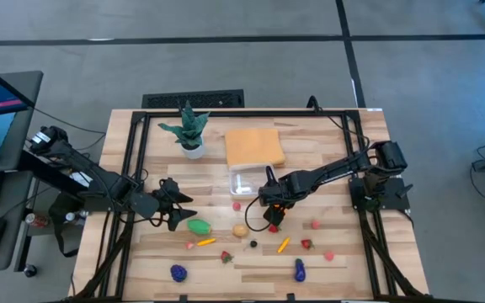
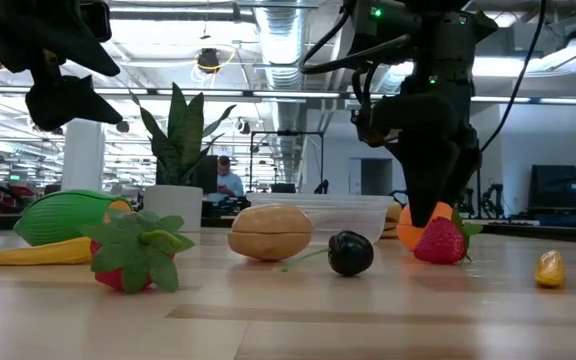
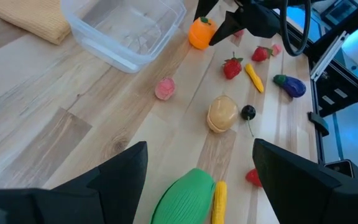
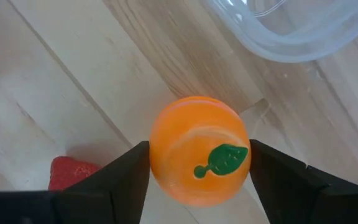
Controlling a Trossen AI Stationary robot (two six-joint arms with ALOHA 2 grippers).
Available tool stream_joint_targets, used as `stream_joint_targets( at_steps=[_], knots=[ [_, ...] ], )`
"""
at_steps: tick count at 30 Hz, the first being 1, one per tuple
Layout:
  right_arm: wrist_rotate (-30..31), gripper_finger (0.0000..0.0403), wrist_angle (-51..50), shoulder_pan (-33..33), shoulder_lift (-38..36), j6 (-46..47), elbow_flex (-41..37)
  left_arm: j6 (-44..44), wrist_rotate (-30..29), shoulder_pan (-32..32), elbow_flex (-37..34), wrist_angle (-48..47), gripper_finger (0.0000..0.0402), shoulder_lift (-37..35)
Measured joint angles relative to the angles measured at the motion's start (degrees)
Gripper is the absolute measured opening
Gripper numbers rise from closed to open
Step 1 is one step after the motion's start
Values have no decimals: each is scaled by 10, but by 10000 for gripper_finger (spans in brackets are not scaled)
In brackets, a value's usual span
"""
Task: Pick and placing Produce into tupperware
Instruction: Put the orange into the transparent bin
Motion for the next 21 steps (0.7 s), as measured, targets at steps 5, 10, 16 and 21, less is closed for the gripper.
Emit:
stream_joint_targets(
  at_steps=[5,10,16,21],
  knots=[
    [0,241,0,0,0,0,0,0,0,0,0,0,281,0],
    [0,245,-1,0,0,3,0,0,0,0,0,0,281,0],
    [-2,242,-3,0,0,6,0,0,0,0,0,0,281,0],
    [-4,241,-4,0,0,15,0,0,0,0,0,0,281,0]
  ],
)
